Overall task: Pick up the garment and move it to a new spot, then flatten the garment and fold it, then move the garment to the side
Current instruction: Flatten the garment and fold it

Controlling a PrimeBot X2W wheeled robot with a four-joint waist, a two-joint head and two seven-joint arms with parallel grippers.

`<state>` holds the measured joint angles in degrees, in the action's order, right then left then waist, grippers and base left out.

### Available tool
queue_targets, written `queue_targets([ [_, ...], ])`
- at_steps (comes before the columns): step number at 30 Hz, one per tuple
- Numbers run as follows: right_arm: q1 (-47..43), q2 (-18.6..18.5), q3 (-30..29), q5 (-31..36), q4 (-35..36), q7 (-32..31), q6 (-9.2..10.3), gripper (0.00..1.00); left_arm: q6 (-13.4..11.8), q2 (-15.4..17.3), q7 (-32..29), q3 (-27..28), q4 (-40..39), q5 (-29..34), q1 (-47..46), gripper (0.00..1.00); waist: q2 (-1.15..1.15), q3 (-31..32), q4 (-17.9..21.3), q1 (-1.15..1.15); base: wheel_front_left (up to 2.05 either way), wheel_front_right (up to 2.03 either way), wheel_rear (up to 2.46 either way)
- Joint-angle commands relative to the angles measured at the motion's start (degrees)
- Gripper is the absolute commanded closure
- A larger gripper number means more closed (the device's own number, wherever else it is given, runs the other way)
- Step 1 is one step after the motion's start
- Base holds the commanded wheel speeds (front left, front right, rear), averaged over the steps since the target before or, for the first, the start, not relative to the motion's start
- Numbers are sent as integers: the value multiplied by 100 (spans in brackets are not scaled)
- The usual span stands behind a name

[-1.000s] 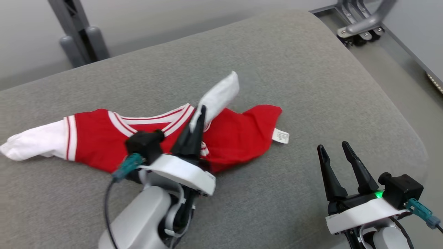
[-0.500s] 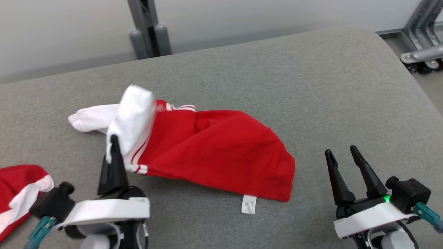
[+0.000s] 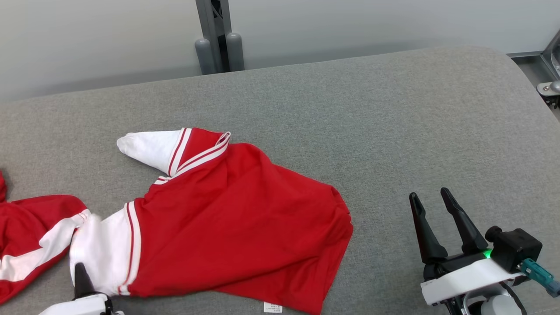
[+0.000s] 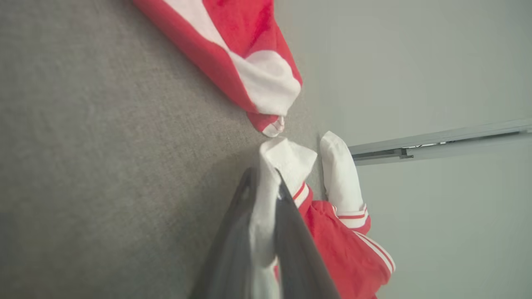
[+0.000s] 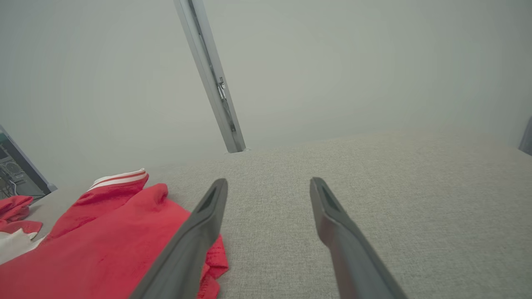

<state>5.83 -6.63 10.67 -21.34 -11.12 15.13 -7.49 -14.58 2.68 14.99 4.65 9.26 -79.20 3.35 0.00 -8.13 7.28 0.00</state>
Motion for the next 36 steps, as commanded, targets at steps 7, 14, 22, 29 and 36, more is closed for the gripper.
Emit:
queue_targets([
  [7, -39, -126, 258, -242, -79, 4, -1, 0, 425, 34, 24, 227, -346, 2217, -229, 0, 0, -24, -53, 0, 0, 0, 0],
  [14, -5, -316, 985, -1002, -651, 4, -1, 0, 374, 40, 24, -713, -1410, 5885, -103, 0, 0, 24, -159, 0, 0, 0, 0],
  [22, 328, -621, 1713, -1456, -1259, 4, -1, 0, 185, 45, 24, -1608, -1510, 7650, 171, 0, 0, 92, -502, 0, 0, 0, 0],
  [29, 432, -558, 1607, -1336, -1898, 3, -2, 0, 153, 37, 25, -1780, -1226, 7449, 369, 0, 0, 119, -940, 0, 0, 0, 0],
  [36, 614, -300, 1589, -1470, -2506, 4, -1, 0, 153, 32, 25, -1997, -755, 7306, 324, 0, 0, 136, -1426, 0, 0, 0, 0],
])
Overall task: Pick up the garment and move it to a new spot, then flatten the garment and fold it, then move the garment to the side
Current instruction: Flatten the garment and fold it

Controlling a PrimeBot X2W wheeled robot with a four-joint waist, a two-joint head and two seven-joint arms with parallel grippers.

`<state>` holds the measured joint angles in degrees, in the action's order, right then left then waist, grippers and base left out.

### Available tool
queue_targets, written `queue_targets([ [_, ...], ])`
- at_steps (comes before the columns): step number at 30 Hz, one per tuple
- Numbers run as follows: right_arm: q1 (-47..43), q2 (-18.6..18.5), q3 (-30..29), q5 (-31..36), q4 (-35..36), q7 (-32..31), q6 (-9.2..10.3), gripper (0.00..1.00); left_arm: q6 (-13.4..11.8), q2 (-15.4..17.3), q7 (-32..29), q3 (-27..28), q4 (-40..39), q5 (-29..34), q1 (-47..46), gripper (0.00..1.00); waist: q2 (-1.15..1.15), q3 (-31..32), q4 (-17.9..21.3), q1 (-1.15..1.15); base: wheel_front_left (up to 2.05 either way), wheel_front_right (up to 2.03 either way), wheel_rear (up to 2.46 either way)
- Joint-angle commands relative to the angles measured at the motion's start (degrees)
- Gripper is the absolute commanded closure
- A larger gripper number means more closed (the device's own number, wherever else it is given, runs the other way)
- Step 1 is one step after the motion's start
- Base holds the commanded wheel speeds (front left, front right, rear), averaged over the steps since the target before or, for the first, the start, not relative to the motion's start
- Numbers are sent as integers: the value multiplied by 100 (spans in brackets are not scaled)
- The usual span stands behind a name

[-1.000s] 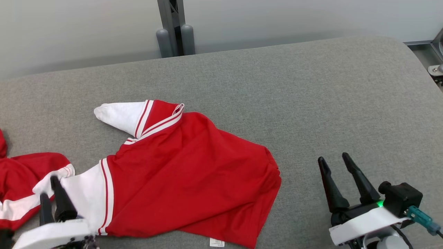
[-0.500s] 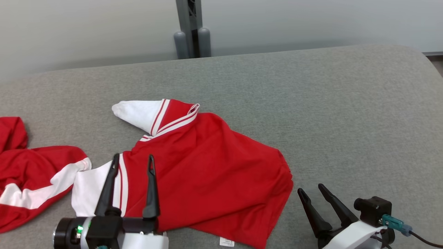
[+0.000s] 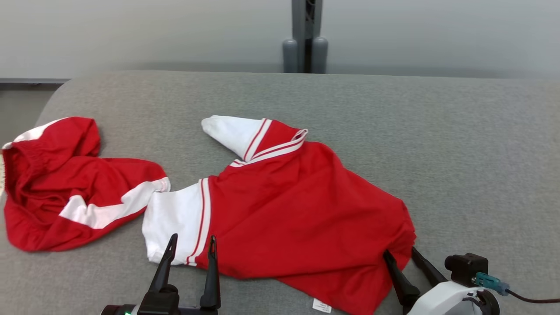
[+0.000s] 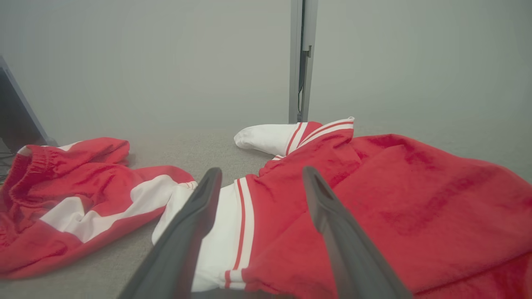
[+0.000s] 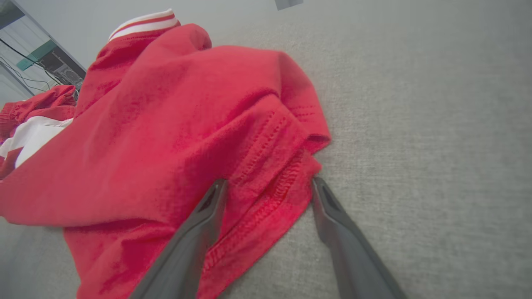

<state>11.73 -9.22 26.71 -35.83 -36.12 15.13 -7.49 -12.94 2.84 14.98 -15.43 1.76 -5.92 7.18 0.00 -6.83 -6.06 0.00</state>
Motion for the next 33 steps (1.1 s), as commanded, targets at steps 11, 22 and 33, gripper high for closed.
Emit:
queue_targets([
  [11, 225, 194, 63, -270, -1065, -425, 0, 100, -5, 18, 26, -83, 125, -123, -80, 0, 0, 67, -269, 0, 0, 0, 0],
  [22, 532, -429, -642, 210, -902, -26, 12, 100, 45, 18, 26, -41, 106, -62, -144, 0, 0, 29, 62, 0, 0, 0, 0],
  [33, 821, -1369, -1348, 596, -395, -196, 5, 100, 114, 42, 26, -47, 133, 26, -314, 0, 0, -125, 210, 0, 0, 0, 0],
])
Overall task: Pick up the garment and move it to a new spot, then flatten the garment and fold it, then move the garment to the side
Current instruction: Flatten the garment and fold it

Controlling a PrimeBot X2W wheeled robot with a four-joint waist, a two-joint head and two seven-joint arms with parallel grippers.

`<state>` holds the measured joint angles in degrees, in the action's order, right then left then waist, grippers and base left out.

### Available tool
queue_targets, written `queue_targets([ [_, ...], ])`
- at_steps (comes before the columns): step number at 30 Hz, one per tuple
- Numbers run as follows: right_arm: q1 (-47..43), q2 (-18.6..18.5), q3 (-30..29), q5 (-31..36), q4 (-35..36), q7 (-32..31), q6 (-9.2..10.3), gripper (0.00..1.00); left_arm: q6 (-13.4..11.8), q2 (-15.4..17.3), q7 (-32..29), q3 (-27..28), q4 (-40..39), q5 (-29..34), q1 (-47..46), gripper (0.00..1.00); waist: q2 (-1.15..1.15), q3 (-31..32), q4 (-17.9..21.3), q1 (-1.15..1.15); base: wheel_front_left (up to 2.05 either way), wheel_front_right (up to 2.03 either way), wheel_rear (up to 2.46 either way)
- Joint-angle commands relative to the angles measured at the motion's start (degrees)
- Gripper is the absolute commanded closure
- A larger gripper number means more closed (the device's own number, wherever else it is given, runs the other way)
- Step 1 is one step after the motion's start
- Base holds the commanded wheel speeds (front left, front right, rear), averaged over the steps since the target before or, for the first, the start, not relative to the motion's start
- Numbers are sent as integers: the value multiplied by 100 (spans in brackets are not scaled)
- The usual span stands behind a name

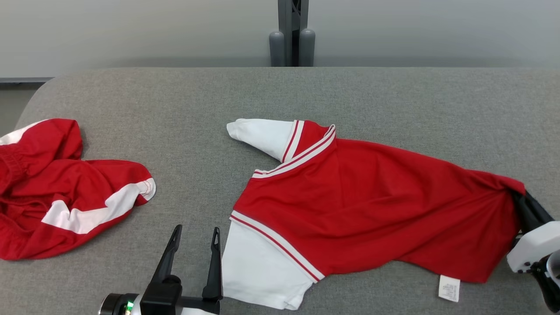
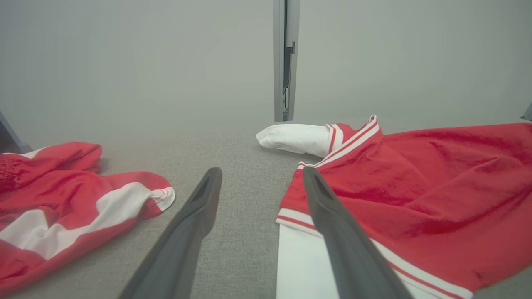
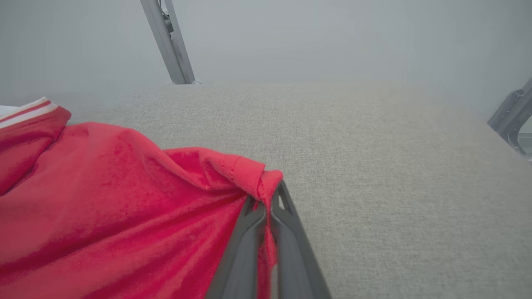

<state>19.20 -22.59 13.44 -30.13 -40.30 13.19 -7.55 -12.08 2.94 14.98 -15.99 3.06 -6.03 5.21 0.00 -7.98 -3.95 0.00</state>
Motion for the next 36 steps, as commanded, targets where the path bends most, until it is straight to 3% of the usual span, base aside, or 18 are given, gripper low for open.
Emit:
queue_targets([
  [1, 120, -88, -84, 96, 34, -29, 11, 100, 35, 31, 26, 6, 1, 45, -140, 0, 0, -30, 2, 0, 0, 0, 0],
  [7, 479, -170, -386, 628, -155, -101, 10, 100, 42, 31, 26, -32, 11, 104, -251, 0, 0, -175, -6, 0, 0, 0, 0],
  [8, 535, -133, -406, 723, -207, -100, 10, 95, 47, 32, 26, -38, 25, 110, -268, 0, 0, -191, -4, 0, 0, 0, 0],
  [9, 572, -82, -444, 782, -258, -98, 10, 62, 46, 31, 26, -47, 36, 109, -269, 0, 0, -201, 3, 0, 0, 0, 0],
  [10, 604, -41, -510, 842, -300, -75, 10, 0, 43, 31, 26, -50, 45, 109, -275, 0, 0, -211, 14, 0, 0, 0, 0],
  [17, 454, 235, -928, 1284, -166, 161, 8, 0, -49, 27, 26, 2, 56, 60, -274, 0, 0, -176, 255, 0, 0, 0, 0],
  [20, 226, 431, -1003, 1413, 389, 210, 7, 0, 18, 32, 26, -30, 5, 67, -302, 0, 0, -103, 371, 0, 0, 0, 0],
  [28, -798, 952, -941, 1571, 2731, 206, 7, 0, -48, 27, 26, 49, -127, -41, -194, 0, 0, 104, 663, 0, 0, 0, 0],
  [33, -1342, 1212, -763, 1521, 3401, 201, 7, 0, -56, 16, 26, 123, -269, -145, -134, 0, 0, 296, 794, 0, 0, 0, 0],
  [36, -1591, 1258, -596, 1527, 3462, 199, 7, 0, -100, 13, 26, 192, -427, -207, -67, 0, 0, 402, 877, 0, 0, 0, 0],
])
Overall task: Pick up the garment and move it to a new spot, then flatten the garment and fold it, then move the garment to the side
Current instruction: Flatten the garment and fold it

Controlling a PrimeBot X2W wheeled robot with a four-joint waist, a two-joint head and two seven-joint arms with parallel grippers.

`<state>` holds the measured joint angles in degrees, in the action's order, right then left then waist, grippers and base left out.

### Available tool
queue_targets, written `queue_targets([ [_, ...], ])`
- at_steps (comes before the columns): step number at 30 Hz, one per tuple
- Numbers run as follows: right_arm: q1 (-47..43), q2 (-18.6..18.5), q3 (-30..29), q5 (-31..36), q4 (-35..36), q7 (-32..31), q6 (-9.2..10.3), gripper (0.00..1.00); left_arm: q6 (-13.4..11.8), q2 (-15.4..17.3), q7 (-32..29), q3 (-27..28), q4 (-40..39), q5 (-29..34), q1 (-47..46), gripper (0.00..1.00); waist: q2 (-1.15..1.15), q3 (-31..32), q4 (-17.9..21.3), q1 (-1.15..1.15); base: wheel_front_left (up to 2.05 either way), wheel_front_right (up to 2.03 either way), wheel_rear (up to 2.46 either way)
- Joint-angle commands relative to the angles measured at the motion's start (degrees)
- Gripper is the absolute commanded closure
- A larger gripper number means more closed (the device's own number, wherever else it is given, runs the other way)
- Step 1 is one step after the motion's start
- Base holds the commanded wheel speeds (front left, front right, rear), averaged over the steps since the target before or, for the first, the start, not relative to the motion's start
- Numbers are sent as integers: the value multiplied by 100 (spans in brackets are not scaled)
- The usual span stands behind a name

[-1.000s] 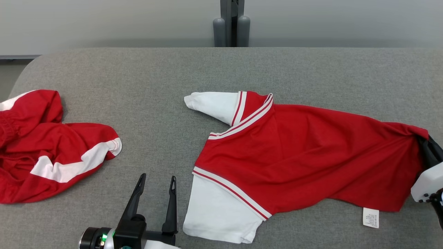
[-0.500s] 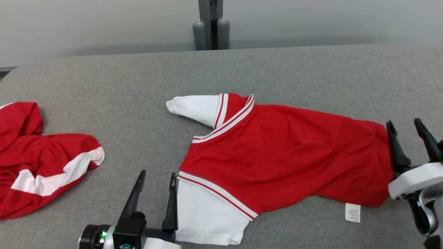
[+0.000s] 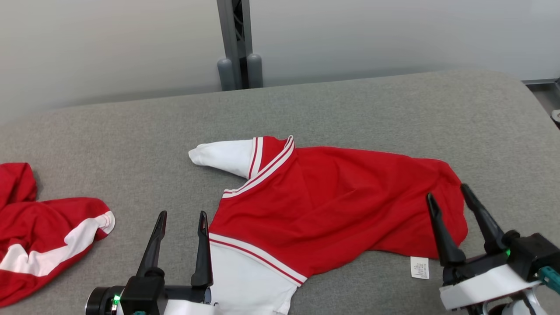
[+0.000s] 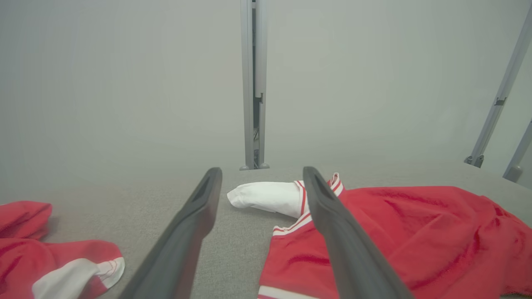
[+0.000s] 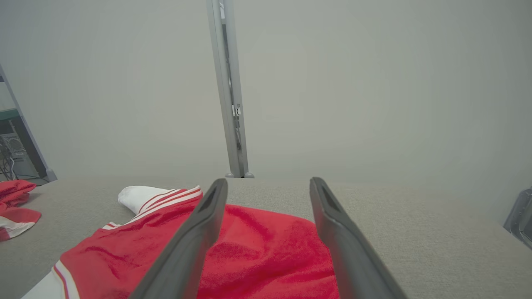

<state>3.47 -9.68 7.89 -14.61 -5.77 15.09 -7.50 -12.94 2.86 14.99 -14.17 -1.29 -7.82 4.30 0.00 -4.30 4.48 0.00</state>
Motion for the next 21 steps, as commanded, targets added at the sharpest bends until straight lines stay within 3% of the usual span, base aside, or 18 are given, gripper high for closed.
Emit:
queue_targets([
  [1, -103, -7, 30, -1, -23, 9, 1, 0, -13, 17, 24, 22, -47, -52, 109, 0, 0, 109, 81, 0, 0, 0, 0],
  [21, -573, 82, 245, -64, -283, 10, 1, 0, 125, 15, 25, -86, 277, -514, 471, 0, 0, 461, 47, 0, 0, 0, 0],
])
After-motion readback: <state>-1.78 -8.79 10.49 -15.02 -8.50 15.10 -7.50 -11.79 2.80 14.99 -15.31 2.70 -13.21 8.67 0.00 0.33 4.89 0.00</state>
